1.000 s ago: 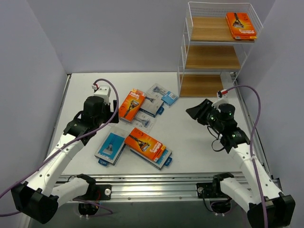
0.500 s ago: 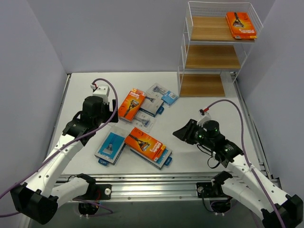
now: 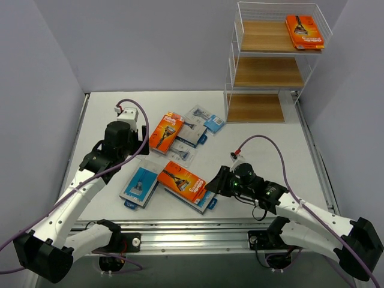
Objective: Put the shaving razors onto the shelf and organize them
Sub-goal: Grab a shaving razor with the right arm
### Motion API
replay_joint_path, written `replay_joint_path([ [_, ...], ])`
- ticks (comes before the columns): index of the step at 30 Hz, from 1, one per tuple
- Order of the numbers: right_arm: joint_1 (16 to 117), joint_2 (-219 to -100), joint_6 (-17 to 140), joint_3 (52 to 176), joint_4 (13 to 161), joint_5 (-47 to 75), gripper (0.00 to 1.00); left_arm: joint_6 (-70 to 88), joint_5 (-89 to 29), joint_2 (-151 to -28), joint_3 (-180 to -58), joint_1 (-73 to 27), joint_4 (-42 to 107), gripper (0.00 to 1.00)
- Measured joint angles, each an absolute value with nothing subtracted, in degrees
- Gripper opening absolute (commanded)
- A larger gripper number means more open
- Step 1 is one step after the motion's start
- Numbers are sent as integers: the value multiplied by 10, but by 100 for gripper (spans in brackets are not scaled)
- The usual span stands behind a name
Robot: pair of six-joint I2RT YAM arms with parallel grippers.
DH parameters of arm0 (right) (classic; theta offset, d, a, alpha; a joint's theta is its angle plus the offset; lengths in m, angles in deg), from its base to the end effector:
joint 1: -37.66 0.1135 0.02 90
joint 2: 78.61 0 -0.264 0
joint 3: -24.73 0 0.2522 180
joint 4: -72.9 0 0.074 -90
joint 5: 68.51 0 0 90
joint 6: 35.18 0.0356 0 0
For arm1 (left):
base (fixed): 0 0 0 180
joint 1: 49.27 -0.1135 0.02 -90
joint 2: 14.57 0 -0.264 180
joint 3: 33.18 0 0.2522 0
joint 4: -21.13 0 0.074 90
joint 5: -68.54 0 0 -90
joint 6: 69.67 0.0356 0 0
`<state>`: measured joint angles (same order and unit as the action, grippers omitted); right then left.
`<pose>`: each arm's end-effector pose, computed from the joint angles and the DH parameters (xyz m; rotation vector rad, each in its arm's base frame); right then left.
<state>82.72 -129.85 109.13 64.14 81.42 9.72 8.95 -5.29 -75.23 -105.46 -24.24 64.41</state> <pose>0.1387 0.1493 0.2298 0.0198 2.1694 1.2922 0.2124 -0.0882 0.3376 0.0840 2.0985 -0.0826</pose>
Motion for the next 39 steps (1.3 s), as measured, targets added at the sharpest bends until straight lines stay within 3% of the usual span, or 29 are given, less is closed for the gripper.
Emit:
replay_joint_path([
  [9, 871, -1330, 1141, 616, 762, 124, 30, 88, -51, -752, -1055, -242, 644, 94],
  [39, 873, -1415, 1245, 543, 625, 134, 29, 84, -70, -746, -1055, -242, 643, 94],
])
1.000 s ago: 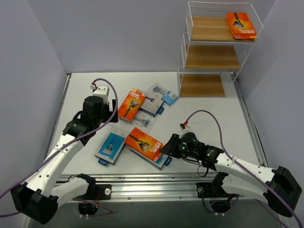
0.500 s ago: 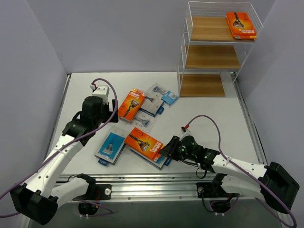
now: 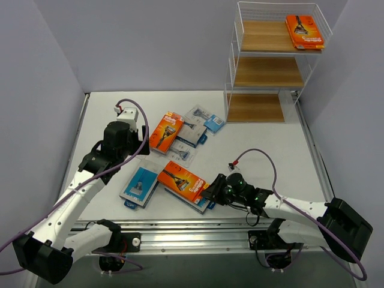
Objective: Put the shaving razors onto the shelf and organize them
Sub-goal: Grab a shaving razor with the right arm
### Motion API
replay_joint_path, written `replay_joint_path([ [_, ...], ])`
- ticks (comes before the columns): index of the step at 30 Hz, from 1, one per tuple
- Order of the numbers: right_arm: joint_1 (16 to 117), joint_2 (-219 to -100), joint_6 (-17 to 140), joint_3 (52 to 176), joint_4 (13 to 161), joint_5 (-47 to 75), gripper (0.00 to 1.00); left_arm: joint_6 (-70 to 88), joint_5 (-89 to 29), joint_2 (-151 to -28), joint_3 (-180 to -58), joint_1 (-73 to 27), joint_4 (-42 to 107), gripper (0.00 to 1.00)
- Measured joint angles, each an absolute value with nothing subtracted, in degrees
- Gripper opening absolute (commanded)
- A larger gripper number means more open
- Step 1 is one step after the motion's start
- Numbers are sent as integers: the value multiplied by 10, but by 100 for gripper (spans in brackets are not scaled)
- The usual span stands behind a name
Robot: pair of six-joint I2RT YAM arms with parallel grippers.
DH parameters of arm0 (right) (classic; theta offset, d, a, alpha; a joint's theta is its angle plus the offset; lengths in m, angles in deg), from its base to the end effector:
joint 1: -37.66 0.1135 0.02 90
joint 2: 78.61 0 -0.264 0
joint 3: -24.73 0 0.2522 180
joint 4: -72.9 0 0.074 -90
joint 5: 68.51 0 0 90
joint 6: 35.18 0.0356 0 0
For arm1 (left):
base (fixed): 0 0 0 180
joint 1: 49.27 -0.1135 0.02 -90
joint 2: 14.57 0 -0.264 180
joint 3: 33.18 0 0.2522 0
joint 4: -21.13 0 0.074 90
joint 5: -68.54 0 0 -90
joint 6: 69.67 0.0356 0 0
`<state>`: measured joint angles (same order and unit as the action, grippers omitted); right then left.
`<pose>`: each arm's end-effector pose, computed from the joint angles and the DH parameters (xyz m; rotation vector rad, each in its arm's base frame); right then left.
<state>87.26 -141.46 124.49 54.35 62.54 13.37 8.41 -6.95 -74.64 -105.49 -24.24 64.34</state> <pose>0.1330 0.1641 0.1677 0.2927 2.2730 1.3927 0.2101 -0.0883 0.3399 0.0889 2.0927 -0.1225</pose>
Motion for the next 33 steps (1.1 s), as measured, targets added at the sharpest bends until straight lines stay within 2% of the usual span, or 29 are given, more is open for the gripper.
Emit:
replay_joint_path([
  [33, 873, -1450, 1275, 527, 562, 143, 23, 83, -93, -746, -1055, -242, 643, 94],
])
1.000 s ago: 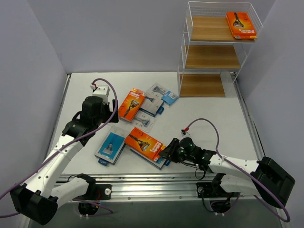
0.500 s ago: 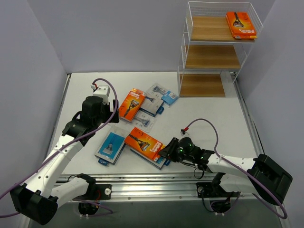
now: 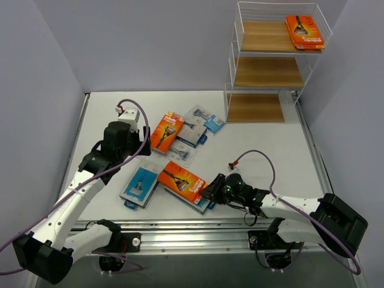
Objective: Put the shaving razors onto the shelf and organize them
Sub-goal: Grab a shaving razor with the right arm
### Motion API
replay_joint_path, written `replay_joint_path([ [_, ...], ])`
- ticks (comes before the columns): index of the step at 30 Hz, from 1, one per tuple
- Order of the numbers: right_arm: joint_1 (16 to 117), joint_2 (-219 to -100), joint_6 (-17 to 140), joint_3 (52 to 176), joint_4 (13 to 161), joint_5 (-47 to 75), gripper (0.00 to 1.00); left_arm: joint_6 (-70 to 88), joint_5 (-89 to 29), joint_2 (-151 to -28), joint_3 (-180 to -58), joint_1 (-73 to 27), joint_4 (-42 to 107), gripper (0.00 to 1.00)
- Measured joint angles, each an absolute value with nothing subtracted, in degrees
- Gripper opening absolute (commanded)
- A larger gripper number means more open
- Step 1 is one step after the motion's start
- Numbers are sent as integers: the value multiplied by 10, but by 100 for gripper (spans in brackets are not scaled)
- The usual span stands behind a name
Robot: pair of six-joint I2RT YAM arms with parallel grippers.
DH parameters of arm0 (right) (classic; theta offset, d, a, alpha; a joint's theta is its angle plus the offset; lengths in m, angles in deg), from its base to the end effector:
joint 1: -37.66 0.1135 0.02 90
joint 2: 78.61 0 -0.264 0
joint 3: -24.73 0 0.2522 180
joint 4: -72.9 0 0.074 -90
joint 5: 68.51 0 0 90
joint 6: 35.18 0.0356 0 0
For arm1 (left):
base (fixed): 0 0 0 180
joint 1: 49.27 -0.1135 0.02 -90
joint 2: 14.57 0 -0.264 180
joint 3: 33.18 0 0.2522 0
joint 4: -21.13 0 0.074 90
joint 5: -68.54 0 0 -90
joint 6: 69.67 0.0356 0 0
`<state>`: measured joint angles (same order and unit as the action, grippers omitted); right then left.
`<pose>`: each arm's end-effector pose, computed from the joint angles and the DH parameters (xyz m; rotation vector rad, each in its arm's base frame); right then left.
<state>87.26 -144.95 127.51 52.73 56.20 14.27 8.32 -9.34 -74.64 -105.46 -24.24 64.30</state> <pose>0.1350 0.1655 0.1585 0.3602 2.2510 1.4240 0.2098 -0.0897 0.3397 0.1126 2.0992 -0.1662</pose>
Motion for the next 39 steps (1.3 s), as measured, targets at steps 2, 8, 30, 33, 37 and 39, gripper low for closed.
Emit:
replay_joint_path([
  [2, 873, -1453, 1278, 527, 557, 143, 22, 83, -95, -746, -1055, -242, 643, 94],
  [8, 873, -1453, 1284, 525, 555, 149, 21, 83, -98, -746, -1055, -242, 643, 94],
  [30, 873, -1470, 1300, 524, 526, 163, 7, 83, -113, -750, -1055, -242, 643, 94],
  [33, 873, -1470, 1303, 524, 522, 165, 5, 83, -113, -751, -1055, -242, 643, 94],
  [37, 873, -1469, 1305, 524, 522, 168, 3, 83, -113, -752, -1055, -242, 643, 94],
  [39, 873, -1466, 1305, 524, 522, 171, 1, 83, -114, -752, -1055, -242, 643, 94],
])
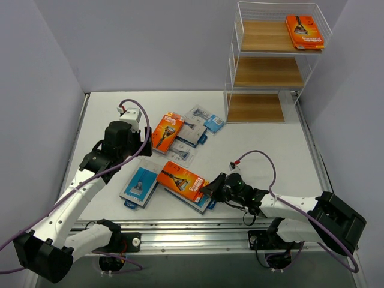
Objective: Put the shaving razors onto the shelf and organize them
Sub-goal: Grab a shaving razor with the right arm
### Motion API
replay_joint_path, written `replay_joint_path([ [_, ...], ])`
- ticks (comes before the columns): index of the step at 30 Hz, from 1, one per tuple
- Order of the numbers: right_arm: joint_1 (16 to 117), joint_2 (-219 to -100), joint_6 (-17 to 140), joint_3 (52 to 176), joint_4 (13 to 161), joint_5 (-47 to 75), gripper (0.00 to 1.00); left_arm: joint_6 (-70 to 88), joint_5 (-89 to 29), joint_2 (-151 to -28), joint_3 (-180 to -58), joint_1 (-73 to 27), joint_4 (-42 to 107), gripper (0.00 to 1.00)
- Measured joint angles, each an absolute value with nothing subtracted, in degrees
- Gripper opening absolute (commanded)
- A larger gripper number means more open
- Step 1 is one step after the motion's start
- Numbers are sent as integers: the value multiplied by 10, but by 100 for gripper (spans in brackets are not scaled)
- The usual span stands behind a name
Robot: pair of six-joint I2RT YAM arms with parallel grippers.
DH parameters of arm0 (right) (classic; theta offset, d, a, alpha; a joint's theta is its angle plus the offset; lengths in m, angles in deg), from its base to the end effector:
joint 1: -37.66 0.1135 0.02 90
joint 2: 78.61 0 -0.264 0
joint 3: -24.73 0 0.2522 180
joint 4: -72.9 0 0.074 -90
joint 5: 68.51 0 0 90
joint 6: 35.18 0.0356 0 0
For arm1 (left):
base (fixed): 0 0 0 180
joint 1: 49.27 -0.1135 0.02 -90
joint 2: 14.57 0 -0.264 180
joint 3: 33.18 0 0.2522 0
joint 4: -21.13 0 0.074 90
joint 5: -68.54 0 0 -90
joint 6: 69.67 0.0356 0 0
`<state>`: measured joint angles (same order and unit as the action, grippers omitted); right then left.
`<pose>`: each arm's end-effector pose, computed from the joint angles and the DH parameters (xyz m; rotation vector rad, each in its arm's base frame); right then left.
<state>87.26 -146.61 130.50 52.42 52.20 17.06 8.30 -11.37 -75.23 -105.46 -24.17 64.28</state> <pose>0.1383 0.1667 0.1584 0.4456 2.1948 1.4422 0.2115 -0.0922 0.3374 0.1369 2.1136 -0.1999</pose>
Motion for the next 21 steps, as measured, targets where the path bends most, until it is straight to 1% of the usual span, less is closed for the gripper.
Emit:
replay_joint_path([
  [7, 873, -1463, 1295, 545, 554, 173, 0, 83, -115, -752, -1055, -241, 643, 94],
  [21, 873, -1463, 1213, 689, 655, 182, 0, 83, -114, -752, -1055, -241, 643, 94],
])
